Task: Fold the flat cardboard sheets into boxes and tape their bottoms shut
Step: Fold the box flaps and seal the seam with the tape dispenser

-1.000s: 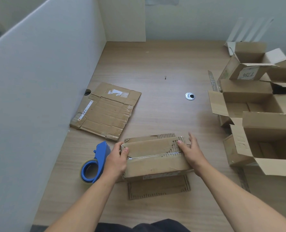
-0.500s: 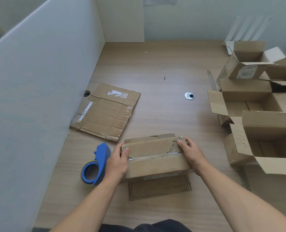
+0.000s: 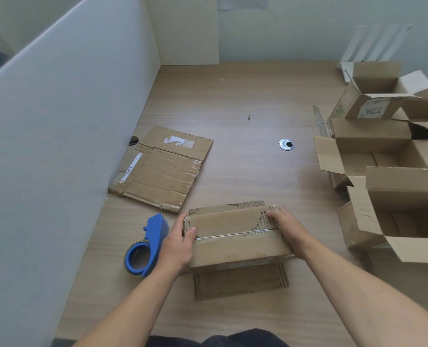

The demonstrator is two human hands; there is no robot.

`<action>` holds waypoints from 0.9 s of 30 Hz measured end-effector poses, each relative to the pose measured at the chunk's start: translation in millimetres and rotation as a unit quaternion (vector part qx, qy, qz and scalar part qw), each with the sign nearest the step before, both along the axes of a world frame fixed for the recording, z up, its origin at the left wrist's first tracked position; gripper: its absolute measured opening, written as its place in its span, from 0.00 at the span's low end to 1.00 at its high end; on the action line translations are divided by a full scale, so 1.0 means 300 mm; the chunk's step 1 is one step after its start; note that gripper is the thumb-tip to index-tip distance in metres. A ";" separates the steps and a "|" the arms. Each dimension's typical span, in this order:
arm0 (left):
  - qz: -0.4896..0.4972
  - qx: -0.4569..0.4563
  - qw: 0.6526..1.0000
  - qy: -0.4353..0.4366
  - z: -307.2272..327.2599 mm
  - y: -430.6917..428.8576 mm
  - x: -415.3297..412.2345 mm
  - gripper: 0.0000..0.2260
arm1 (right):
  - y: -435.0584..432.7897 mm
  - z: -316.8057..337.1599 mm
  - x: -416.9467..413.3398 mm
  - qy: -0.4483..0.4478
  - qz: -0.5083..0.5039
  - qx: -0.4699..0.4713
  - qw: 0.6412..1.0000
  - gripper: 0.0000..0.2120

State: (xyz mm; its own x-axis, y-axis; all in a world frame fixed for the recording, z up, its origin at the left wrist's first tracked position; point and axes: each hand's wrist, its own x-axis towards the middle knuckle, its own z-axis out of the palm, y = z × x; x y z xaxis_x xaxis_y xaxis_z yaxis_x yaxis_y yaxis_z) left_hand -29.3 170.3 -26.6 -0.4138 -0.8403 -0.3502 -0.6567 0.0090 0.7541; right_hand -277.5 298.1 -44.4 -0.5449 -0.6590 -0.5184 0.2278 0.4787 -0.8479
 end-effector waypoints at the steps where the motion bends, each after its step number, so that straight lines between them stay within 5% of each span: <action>1: -0.002 -0.004 1.000 0.002 0.000 0.001 0.001 0.20 | 0.010 0.004 -0.001 -0.023 -0.008 -0.010 1.000 0.06; 4: -0.007 -0.011 1.000 0.004 0.004 -0.004 0.005 0.20 | 0.043 0.017 -0.005 -0.046 0.002 -0.014 0.999 0.03; 8: 0.022 -0.002 0.999 0.039 0.010 -0.025 0.021 0.18 | 0.080 0.030 0.003 0.028 0.011 -0.045 0.999 0.05; 12: 0.021 -0.013 0.986 0.162 0.057 -0.036 0.051 0.21 | 0.125 0.083 -0.012 0.078 0.009 -0.109 0.991 0.21; 18: 0.048 -0.102 0.952 0.283 0.120 -0.036 0.053 0.19 | 0.142 0.194 0.010 0.123 0.031 -0.209 0.970 0.27; 27: 0.067 -0.105 0.956 0.264 0.132 -0.022 0.064 0.17 | 0.142 0.200 0.022 0.164 0.038 -0.214 0.962 0.17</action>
